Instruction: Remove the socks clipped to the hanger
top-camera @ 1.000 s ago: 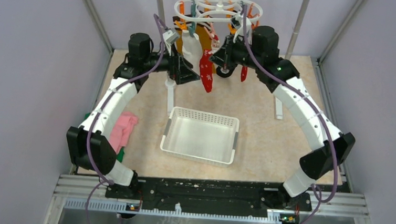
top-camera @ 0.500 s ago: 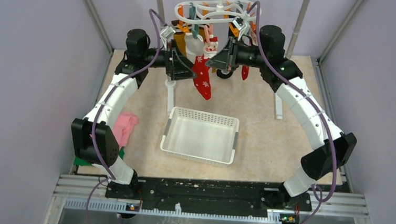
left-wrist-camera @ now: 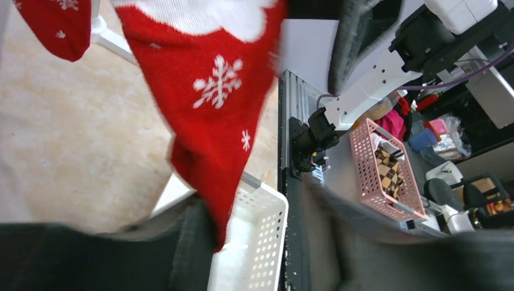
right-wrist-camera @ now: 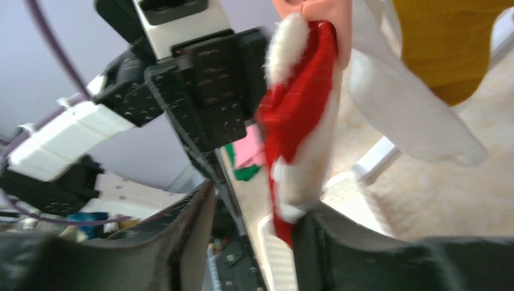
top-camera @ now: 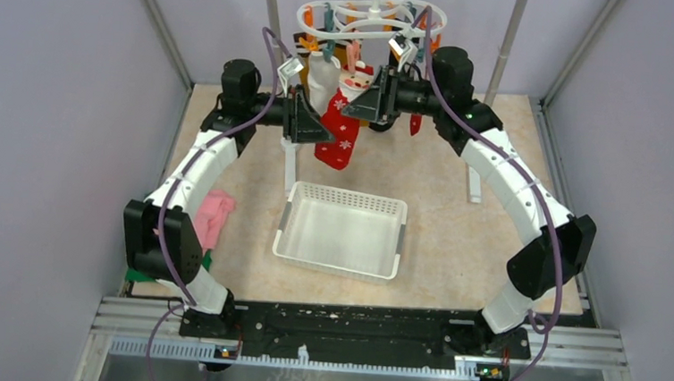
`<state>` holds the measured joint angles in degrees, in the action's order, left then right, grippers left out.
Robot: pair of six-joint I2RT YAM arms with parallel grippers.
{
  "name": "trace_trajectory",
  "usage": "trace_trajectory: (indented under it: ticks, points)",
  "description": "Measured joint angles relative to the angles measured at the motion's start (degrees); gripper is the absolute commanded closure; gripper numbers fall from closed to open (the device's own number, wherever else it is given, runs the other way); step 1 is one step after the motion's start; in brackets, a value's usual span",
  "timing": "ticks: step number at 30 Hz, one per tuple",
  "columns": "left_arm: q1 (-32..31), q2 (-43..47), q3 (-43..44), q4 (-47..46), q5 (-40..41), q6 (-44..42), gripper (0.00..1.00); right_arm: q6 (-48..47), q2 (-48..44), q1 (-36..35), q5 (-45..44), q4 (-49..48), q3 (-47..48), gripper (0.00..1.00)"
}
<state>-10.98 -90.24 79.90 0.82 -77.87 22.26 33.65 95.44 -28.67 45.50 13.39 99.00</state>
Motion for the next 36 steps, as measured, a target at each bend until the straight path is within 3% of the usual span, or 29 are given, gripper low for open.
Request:
trace_trajectory:
  ticks: [1, 3, 7, 12, 17, 22, 27, 36]
  points:
    - [0.00, 0.04, -0.02, 0.42, 0.17, 0.07, 0.79, -0.61, 0.00, 0.00, -0.76, 0.90, 0.00, 0.34]
    - [0.00, 0.68, -0.31, 1.46, 1.68, -1.03, 0.81, -2.67, -0.02, 0.13, -3.02, 2.64, 0.02, 0.21]
    - [0.00, 1.75, -0.42, 2.97, 5.11, -1.88, 0.82, -7.02, -0.02, 0.35, -9.22, 7.80, 0.59, 0.08]
    - [0.00, 2.38, -0.42, 4.13, 8.52, -2.93, 0.82, -12.61, -0.02, 0.44, -18.58, 14.19, 6.32, 0.08]
    - [0.00, 2.38, -0.39, 4.83, 9.84, -2.93, 0.81, -16.52, 0.17, 0.46, -23.43, 14.12, 14.91, 0.12]
    - [-0.02, 2.38, -0.39, 5.01, 10.03, -2.60, 0.80, -18.49, 2.86, 0.46, -22.49, 9.86, 23.28, 0.16]
    - [-0.02, 2.38, -0.39, 5.01, 10.01, -1.44, 0.80, -19.63, 5.84, 0.46, -19.58, 5.46, 23.69, 0.18]
    - [-0.07, 2.78, -0.39, 5.01, 10.03, -0.72, 0.79, -20.13, 10.21, 0.48, -17.05, 5.97, 23.63, 0.23]
